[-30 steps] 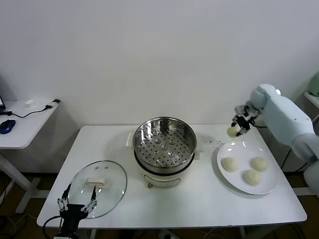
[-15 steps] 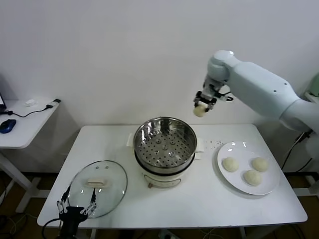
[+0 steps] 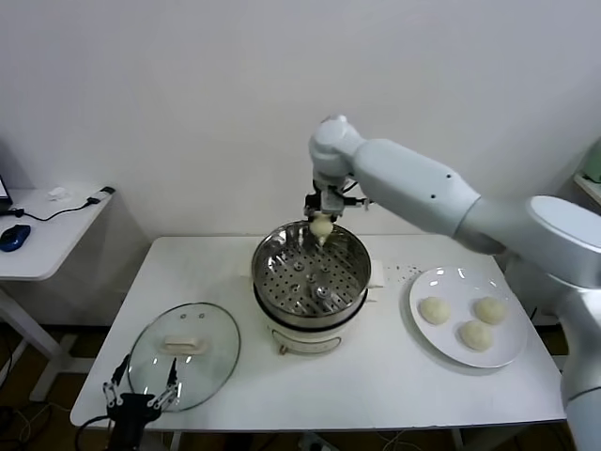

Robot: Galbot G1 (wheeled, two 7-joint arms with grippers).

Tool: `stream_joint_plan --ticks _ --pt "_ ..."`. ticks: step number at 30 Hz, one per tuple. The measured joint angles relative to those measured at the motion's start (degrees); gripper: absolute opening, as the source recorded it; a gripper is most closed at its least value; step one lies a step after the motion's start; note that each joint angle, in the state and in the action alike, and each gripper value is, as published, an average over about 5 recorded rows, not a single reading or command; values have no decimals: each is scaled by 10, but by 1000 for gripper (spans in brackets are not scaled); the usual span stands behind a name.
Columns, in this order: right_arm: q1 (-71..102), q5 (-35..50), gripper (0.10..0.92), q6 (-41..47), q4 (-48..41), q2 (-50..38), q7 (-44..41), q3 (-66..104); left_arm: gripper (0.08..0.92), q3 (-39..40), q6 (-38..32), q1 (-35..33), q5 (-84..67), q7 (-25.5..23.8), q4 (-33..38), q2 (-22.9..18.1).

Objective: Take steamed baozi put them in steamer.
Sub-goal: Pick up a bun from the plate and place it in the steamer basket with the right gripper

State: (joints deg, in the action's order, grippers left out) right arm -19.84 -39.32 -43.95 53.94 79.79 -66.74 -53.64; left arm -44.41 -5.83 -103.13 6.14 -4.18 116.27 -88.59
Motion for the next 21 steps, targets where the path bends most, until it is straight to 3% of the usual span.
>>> stream_joint_plan --ticks 11,21 --pt "43 -44 550 -18 -37 28 13 20 823 0 0 0 -2 0 -7 0" --pt "44 -43 797 -23 -44 28 13 27 823 -1 -1 -3 -2 0 -7 0"
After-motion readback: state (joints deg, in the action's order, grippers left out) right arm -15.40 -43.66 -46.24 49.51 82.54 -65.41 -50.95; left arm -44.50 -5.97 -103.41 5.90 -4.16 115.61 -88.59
